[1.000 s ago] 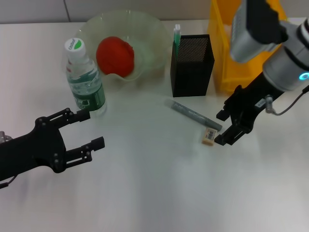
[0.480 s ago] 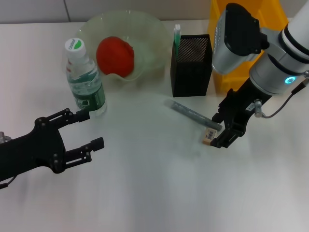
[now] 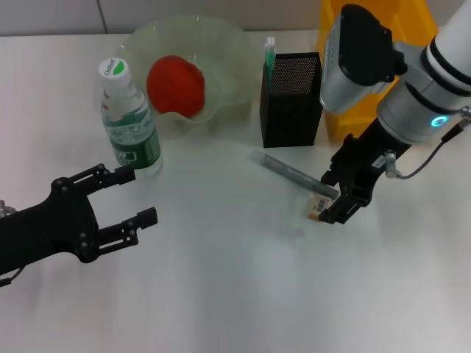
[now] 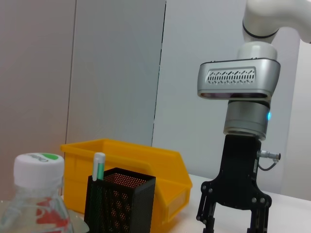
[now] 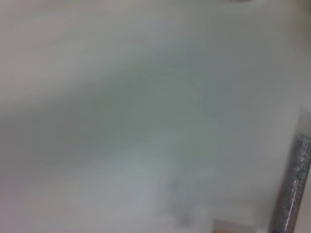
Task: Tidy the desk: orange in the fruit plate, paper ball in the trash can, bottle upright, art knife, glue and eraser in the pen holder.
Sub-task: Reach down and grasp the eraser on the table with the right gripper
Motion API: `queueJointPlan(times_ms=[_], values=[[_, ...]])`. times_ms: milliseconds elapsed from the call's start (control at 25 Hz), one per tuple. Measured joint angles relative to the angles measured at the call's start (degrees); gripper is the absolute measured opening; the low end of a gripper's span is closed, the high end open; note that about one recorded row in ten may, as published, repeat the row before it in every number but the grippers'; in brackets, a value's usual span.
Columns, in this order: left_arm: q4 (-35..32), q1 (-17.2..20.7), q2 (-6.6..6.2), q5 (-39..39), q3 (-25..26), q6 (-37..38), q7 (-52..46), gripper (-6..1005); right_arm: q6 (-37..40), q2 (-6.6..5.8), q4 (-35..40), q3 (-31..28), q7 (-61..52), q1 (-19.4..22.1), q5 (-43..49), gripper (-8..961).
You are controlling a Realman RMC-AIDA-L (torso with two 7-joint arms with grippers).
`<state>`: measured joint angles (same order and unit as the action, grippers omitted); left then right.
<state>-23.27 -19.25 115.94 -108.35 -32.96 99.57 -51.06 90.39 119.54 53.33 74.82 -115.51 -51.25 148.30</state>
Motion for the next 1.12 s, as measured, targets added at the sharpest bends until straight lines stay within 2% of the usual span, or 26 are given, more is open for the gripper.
queueJointPlan(times_ms=[600, 1120], values=[[0.07, 0.04, 0.05, -0.02, 0.0, 0.0, 0.0, 768, -7.17, 0.08, -7.01, 4.9, 0.48, -1.49, -2.21, 655], [0.07, -0.08, 0.08, 0.04, 0.0, 0.0, 0.0, 769, -9.45, 0.09, -8.71, 5.58, 0.55, -1.59, -2.64, 642]])
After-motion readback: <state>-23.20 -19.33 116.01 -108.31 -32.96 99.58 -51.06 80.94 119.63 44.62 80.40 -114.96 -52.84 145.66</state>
